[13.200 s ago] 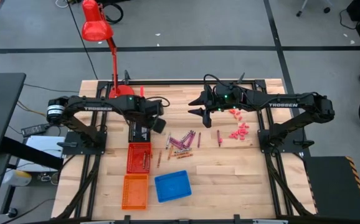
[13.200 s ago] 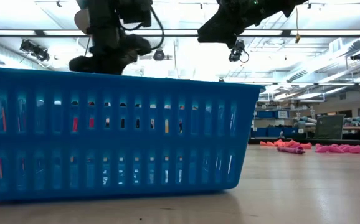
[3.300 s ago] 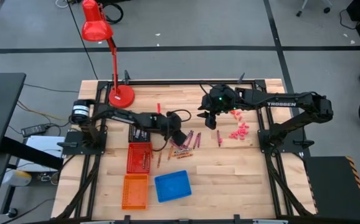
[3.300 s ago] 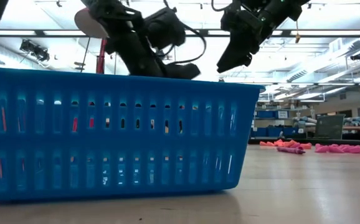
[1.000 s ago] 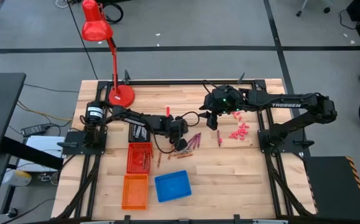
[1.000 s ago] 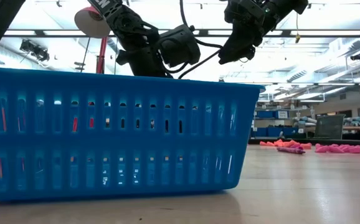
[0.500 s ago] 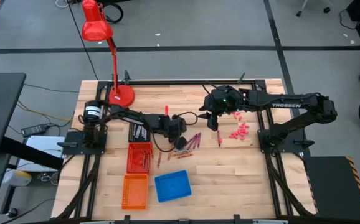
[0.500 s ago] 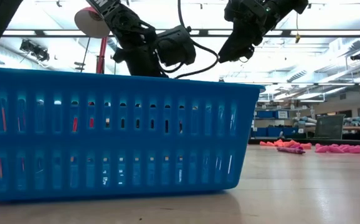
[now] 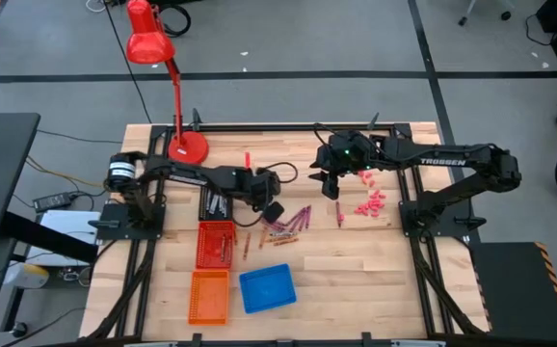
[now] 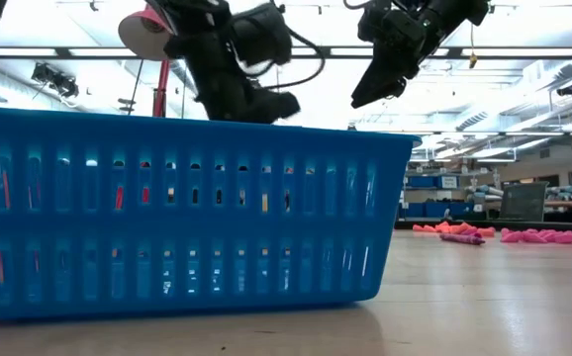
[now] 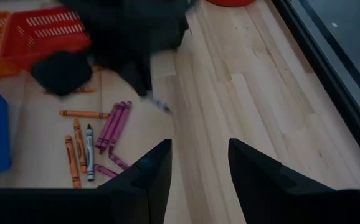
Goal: Sort crayons
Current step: Put the black crayon into the black bin
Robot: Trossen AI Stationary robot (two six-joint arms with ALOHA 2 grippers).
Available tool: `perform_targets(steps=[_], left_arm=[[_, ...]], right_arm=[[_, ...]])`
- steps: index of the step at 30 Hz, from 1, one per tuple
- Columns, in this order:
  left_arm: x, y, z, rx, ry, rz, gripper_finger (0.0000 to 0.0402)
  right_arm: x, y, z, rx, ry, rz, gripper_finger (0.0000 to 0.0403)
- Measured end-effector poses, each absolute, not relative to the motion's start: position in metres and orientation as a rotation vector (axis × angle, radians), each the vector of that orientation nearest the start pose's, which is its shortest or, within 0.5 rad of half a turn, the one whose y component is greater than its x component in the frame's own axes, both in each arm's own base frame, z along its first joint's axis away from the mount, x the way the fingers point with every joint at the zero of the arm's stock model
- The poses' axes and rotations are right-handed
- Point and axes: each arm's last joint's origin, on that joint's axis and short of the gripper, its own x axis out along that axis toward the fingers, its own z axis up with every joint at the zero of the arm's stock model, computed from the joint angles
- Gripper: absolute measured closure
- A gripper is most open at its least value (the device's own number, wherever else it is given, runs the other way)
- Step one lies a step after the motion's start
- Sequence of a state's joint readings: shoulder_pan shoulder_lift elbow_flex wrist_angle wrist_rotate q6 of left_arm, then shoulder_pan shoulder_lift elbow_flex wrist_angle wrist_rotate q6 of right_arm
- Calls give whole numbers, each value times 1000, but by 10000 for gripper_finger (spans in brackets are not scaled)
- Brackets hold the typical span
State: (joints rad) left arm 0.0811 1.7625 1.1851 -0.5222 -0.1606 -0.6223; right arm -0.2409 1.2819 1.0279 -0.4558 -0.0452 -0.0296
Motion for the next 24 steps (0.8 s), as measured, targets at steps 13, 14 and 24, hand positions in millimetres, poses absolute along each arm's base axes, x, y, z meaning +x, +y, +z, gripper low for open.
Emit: perform_targets(steps=[13,14,24], left_arm=[[295,28,244,-777,1043,798,383],[290,28,245,-776,1066,817,383],[264,17,244,-710,1269,956,368]], right_arm=[[261,-72,291,56,696,-227,241],[261,-73,291,52,695,-228,241],[261,-74,291,51,696,-225,241]])
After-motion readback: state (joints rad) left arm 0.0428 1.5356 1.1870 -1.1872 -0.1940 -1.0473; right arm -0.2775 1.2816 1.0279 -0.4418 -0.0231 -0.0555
